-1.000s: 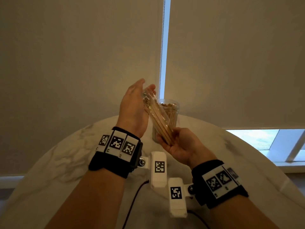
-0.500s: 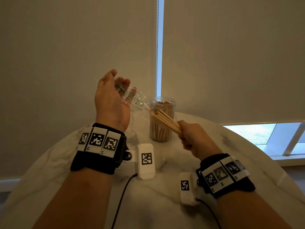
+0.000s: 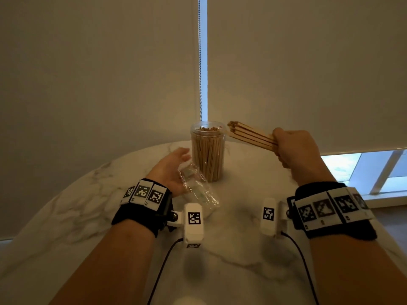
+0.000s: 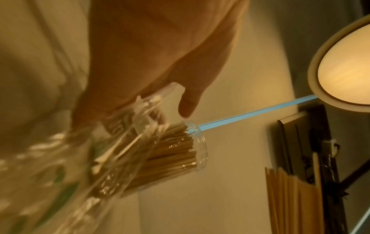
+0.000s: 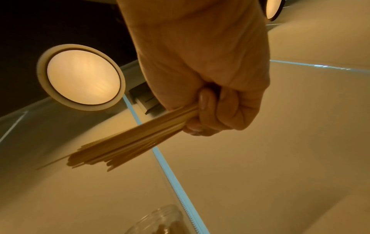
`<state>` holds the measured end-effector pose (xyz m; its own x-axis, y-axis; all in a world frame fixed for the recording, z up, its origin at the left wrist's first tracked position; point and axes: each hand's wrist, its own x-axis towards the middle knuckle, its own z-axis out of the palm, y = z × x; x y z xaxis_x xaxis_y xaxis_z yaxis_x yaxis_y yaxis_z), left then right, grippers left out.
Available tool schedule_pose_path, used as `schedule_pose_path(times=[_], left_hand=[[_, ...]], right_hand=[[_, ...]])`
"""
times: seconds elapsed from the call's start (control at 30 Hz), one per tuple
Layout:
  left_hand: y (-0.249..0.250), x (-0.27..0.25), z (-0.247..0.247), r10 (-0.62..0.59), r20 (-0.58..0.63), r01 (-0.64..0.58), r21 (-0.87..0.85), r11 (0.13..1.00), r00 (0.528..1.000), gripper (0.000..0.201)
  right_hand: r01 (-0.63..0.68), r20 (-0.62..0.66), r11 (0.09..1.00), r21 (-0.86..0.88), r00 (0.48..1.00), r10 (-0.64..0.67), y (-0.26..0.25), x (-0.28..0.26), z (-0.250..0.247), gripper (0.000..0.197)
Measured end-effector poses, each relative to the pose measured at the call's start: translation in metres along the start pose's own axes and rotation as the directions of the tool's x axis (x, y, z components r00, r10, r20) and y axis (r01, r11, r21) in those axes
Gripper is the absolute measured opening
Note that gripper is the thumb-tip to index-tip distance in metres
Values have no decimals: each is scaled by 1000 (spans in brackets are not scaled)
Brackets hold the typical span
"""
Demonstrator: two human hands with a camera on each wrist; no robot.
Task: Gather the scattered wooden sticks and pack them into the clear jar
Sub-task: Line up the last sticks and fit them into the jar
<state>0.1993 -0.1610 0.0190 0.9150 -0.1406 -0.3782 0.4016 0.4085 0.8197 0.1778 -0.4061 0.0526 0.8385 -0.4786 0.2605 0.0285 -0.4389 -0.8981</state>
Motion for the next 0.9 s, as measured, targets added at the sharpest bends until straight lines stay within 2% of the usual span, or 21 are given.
schedule_pose_path(times=[0.07,0.1,0.17,0.2,0.27,0.3,0.37,0.4,0.47,0.5,0.57,0.7,0.8,0.9], left_hand=[[-3,-2,3,-74,-20,76,141,987,997,40],[-2,-2,4,-63,-60,73,187,980,996,57],[3,-5,9,35,-142,1,246,969,989,88],[7,-8,11,111,-171,-64,259,964,979,93],[18,-19,18,244,-158,-189,301,935,957,78],[24,-28,22,260,-87,-219,329,919,962,67],[33,-49,27,156,140,-198,372,907,978,67],[35,-61,30,87,244,-185,417,890,966,71],[33,-74,36,19,369,-238,557,795,929,69],[31,-77,39,31,394,-288,614,735,919,62],[27,-78,42,95,416,-362,629,688,904,47],[28,-69,42,189,397,-397,549,736,898,46],[29,-67,44,314,303,-433,527,731,900,51],[32,-64,41,410,230,-469,508,723,882,45]], right_hand=[[81,26,995,-58,997,-79,-8,-4,6,41],[111,40,991,-79,993,-108,-11,-6,8,41],[155,72,982,-110,986,-148,-17,-11,12,42],[173,87,977,-123,983,-163,-19,-14,12,42],[206,114,966,-153,975,-190,-22,-17,11,41],[224,130,960,-169,970,-204,-23,-19,11,40],[269,159,945,-188,957,-241,-29,-24,10,39],[294,168,937,-189,950,-264,-32,-26,11,39],[345,170,921,-178,933,-317,-39,-30,12,42],[371,158,912,-172,925,-346,-42,-32,12,43],[419,106,892,-166,907,-407,-48,-35,10,43],[475,22,861,-180,877,-479,-56,-41,9,43],[475,116,847,-239,880,-461,-59,-47,12,51],[467,225,821,-328,883,-412,-62,-51,13,60]])
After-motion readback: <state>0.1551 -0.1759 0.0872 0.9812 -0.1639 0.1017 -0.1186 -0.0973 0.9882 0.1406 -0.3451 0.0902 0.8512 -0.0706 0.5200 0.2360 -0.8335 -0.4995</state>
